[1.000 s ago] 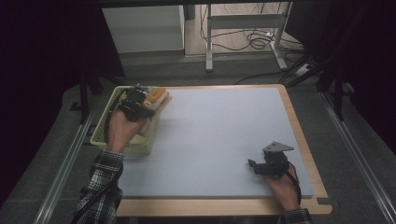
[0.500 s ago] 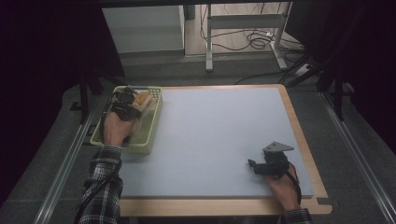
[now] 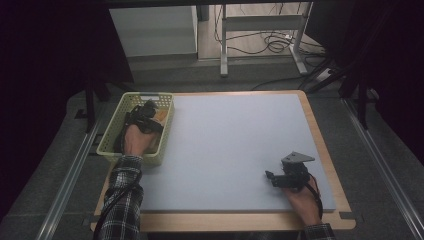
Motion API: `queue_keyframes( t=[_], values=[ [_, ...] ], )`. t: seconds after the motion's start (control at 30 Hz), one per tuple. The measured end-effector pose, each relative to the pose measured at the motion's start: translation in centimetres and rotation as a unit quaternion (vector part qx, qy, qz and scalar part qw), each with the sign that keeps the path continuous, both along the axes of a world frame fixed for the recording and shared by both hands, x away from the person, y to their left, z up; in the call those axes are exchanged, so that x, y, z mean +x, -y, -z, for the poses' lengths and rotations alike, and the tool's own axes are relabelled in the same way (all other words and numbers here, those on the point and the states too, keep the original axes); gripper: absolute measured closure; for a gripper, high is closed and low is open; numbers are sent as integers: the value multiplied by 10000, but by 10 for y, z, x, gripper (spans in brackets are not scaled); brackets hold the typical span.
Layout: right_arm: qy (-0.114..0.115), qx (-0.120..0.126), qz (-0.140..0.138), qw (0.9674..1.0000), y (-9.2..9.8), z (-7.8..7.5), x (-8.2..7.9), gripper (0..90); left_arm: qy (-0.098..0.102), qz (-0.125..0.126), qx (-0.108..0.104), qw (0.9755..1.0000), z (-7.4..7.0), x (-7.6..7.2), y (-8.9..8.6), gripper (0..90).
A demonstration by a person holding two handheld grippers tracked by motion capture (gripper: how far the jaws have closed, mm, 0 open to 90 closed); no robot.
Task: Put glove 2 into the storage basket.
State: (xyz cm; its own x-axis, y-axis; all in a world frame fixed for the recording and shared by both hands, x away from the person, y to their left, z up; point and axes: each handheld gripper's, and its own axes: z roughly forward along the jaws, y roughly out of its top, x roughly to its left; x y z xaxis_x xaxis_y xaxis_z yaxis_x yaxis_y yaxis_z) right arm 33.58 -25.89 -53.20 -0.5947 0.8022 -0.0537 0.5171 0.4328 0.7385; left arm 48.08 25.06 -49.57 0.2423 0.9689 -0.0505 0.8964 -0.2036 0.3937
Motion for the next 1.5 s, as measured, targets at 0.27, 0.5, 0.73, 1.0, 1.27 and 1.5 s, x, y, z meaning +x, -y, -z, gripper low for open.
queue_keyframes(
  t=[0.27, 0.5, 0.73, 1.0, 1.27, 1.5],
  values=[
    [2, -7, 2, 10000, 0, 0, 0, 207, 705, 245, -150, 9971, -46, -20, -8, 196],
    [-1, -7, 1, 10000, 0, 0, 0, 207, 840, -98, 365, 9957, -53, -26, -30, 588],
    [-2, 0, 4, 10000, 0, 0, 0, 207, 348, -251, 568, 9975, -13, -14, -37, 718],
    [-1, -2, 3, 10000, 0, 0, 0, 207, 205, 52, 219, 9995, -2, -8, -15, 763],
    [0, -1, 1, 10000, 0, 0, 0, 206, 358, -84, 200, 9991, -4, -12, -27, 658],
    [3, -3, -1, 10000, 0, 0, 0, 207, 689, -148, 359, 9969, -22, -23, -39, 584]
  ],
)
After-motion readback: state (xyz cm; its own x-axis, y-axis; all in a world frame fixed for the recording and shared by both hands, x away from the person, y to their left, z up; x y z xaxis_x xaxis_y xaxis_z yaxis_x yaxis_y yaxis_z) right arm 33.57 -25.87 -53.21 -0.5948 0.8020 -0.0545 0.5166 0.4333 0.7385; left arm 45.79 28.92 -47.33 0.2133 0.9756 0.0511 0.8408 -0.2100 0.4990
